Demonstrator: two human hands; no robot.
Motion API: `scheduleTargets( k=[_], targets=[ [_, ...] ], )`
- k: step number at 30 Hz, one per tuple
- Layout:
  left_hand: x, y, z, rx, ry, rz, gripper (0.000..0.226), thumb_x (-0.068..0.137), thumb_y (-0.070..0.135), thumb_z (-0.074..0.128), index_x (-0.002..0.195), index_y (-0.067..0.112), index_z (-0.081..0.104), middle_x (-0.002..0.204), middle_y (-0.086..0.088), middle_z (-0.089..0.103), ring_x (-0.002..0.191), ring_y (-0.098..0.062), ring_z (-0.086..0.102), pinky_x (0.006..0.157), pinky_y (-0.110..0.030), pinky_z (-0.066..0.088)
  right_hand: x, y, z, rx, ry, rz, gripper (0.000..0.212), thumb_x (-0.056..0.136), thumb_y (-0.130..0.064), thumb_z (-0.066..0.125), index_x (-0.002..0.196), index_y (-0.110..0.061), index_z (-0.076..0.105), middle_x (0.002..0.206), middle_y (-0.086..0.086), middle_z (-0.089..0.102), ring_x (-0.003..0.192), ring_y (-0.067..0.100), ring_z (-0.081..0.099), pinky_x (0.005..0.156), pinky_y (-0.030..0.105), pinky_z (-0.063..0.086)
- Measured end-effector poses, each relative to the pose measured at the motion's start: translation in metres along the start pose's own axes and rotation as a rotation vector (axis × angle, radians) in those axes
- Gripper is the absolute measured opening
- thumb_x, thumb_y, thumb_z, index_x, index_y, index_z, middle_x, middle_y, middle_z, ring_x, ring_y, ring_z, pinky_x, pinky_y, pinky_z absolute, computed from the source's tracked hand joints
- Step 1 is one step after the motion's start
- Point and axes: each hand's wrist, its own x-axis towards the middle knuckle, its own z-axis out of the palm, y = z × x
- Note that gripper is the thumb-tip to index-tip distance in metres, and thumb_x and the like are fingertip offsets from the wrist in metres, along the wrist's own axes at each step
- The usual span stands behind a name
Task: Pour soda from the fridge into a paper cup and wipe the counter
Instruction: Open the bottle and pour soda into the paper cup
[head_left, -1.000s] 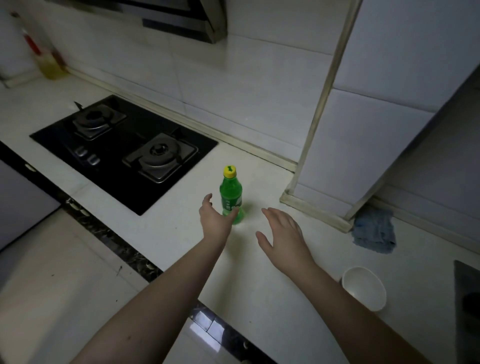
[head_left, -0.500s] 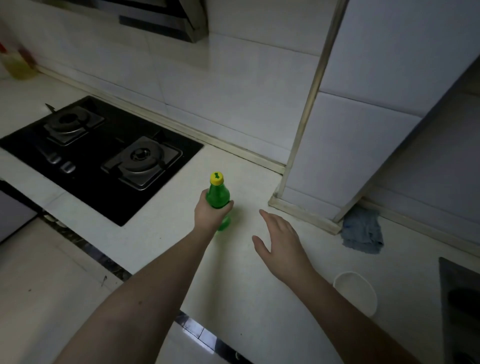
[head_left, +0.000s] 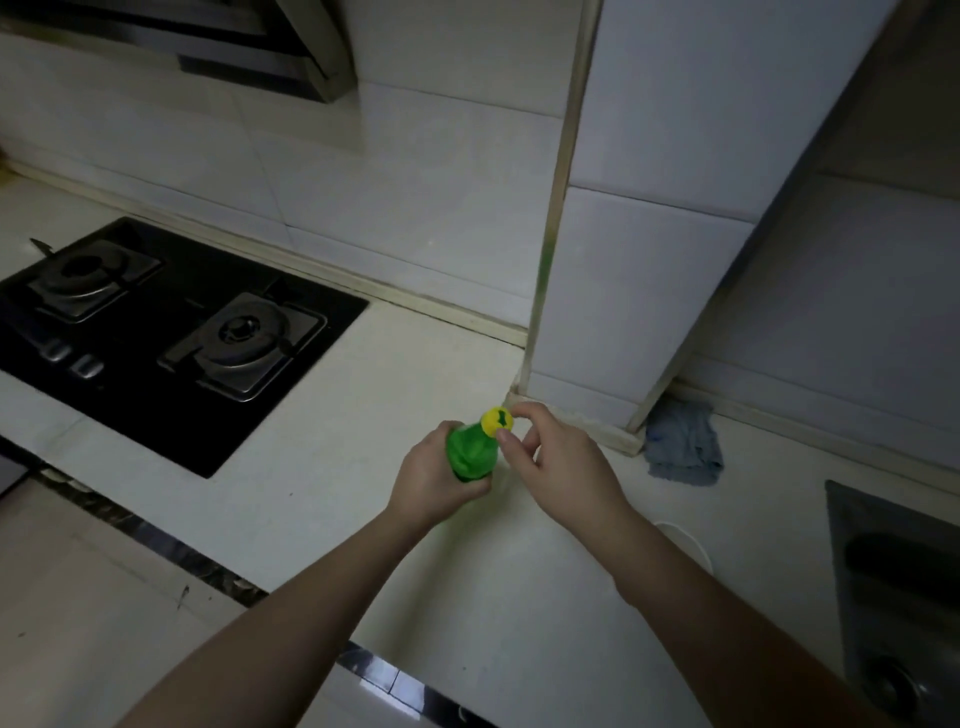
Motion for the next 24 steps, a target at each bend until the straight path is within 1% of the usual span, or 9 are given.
scheduleTargets(
  k=[3,5,7,9,11,13,16,21,24],
  targets=[
    [-0.012,0.013,0.007,0.061,-0.013,0.052,0.056,0.063,0.04,0.078,0.112,0.024,0.056,0.095,0.009,0.065,0.084,-0.015,0.064,0.064,-0.024,0.043,-0.006,0.003,-0.007,-0.075,0.01,0.039,0.037,0.09,-0.054,0.049,0.11,-0.024,0.052,0.067,-0.002,0.06,0.068,0.019,0.061,0.06,0.034,0.047],
    [-0.019,0.02,0.011,0.13,-0.007,0.113,0.063,0.064,0.041,0.079,0.12,0.023,0.055,0.104,0.007,0.066,0.092,-0.015,0.063,0.068,-0.022,0.041,-0.01,0.007,-0.013,-0.174,0.04,0.04,0.04,0.088,-0.06,0.045,0.097,-0.022,0.05,0.069,0.0,0.06,0.069,0.024,0.061,0.057,0.034,0.045],
    [-0.026,0.025,0.015,0.221,-0.004,0.192,0.07,0.064,0.042,0.079,0.126,0.02,0.054,0.112,0.005,0.065,0.099,-0.016,0.062,0.074,-0.023,0.042,-0.015,0.009,-0.022,-0.327,0.059,0.041,0.046,0.09,-0.064,0.038,0.083,-0.02,0.045,0.069,0.003,0.058,0.069,0.027,0.06,0.053,0.032,0.038],
    [-0.032,0.03,0.019,0.312,-0.006,0.263,0.073,0.063,0.043,0.079,0.127,0.016,0.055,0.112,0.001,0.066,0.098,-0.02,0.063,0.077,-0.027,0.045,-0.022,0.008,-0.032,-0.447,0.045,0.093,0.053,0.091,-0.067,0.03,0.075,-0.019,0.046,0.072,0.006,0.061,0.071,0.028,0.061,0.053,0.03,0.033],
    [-0.04,0.036,0.022,0.366,0.004,0.309,0.072,0.061,0.043,0.079,0.122,0.012,0.058,0.105,-0.002,0.068,0.091,-0.023,0.065,0.072,-0.028,0.048,-0.028,0.008,-0.04,-0.503,0.022,0.189,0.059,0.091,-0.068,0.027,0.068,-0.018,0.049,0.071,0.006,0.06,0.072,0.027,0.061,0.054,0.029,0.032],
    [-0.048,0.045,0.023,0.377,0.014,0.326,0.071,0.061,0.045,0.077,0.122,0.013,0.058,0.104,-0.001,0.068,0.09,-0.023,0.065,0.071,-0.029,0.049,-0.032,0.01,-0.045,-0.489,0.011,0.246,0.06,0.091,-0.065,0.029,0.06,-0.017,0.044,0.062,0.002,0.05,0.071,0.028,0.059,0.055,0.029,0.03],
    [-0.061,0.059,0.021,0.311,-0.023,0.293,0.07,0.067,0.05,0.071,0.127,0.021,0.052,0.11,0.007,0.064,0.098,-0.016,0.062,0.075,-0.026,0.048,-0.039,0.011,-0.055,-0.381,0.02,0.239,0.056,0.092,-0.058,0.035,0.052,-0.018,0.035,0.053,0.001,0.039,0.062,0.027,0.05,0.054,0.03,0.028],
    [-0.078,0.076,0.013,0.232,-0.106,0.261,0.056,0.063,0.054,0.069,0.11,0.027,0.054,0.092,0.008,0.066,0.078,-0.014,0.064,0.065,-0.025,0.049,-0.048,0.011,-0.069,-0.244,0.036,0.197,0.056,0.092,-0.049,0.044,0.049,-0.014,0.034,0.049,0.004,0.037,0.056,0.024,0.046,0.048,0.034,0.022],
    [-0.081,0.082,0.007,0.169,-0.167,0.219,0.05,0.06,0.053,0.071,0.1,0.028,0.054,0.083,0.011,0.066,0.075,-0.011,0.064,0.065,-0.026,0.052,-0.052,0.006,-0.073,-0.203,0.039,0.153,0.055,0.092,-0.047,0.046,0.05,-0.014,0.032,0.048,0.003,0.034,0.051,0.021,0.042,0.046,0.032,0.022]
  ],
)
